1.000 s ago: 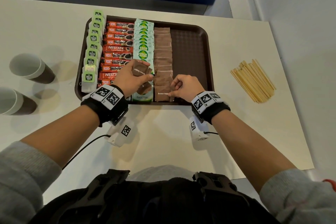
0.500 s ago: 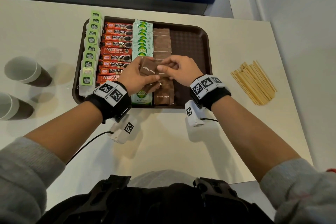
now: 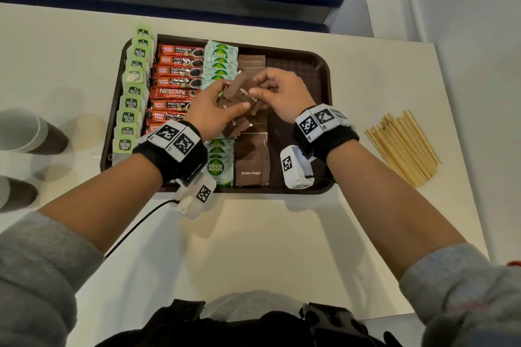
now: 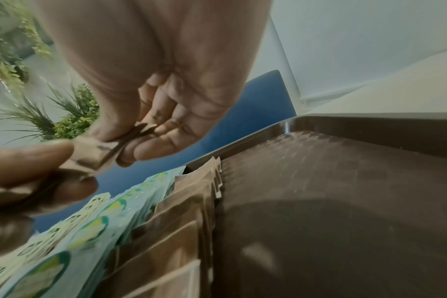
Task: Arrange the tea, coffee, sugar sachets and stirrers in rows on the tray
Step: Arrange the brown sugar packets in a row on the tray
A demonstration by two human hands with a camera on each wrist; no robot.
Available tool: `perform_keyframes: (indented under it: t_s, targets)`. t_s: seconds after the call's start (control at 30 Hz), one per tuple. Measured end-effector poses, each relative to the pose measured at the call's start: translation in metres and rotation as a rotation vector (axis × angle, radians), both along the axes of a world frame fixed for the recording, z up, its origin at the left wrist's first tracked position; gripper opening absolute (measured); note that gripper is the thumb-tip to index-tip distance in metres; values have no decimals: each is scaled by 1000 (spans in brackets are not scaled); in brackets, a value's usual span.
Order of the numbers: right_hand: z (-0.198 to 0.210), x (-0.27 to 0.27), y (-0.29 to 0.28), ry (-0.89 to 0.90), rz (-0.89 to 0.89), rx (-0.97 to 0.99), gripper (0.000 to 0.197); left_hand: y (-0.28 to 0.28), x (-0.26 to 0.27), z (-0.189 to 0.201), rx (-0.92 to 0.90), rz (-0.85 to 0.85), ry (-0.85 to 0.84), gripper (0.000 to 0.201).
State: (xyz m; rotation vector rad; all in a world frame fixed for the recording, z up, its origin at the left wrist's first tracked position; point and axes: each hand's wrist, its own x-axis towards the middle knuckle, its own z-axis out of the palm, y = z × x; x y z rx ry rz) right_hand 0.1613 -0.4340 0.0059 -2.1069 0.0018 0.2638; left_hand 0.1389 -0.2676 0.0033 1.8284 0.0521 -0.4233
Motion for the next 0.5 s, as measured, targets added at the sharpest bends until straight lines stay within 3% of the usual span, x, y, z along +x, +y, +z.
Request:
perform_keyframes:
  t_s: [0.13, 0.27, 0.5]
  targets:
    - [-2, 21, -13, -59, 1, -80, 23, -3, 19, 0, -51, 79, 18, 17]
    - [-2, 45, -24, -103, -43, -136, 25, -3, 36, -1, -144, 166, 83, 18]
    - [-14, 81, -25, -49, -231, -136, 32, 1, 51, -3, -130, 193, 83, 17]
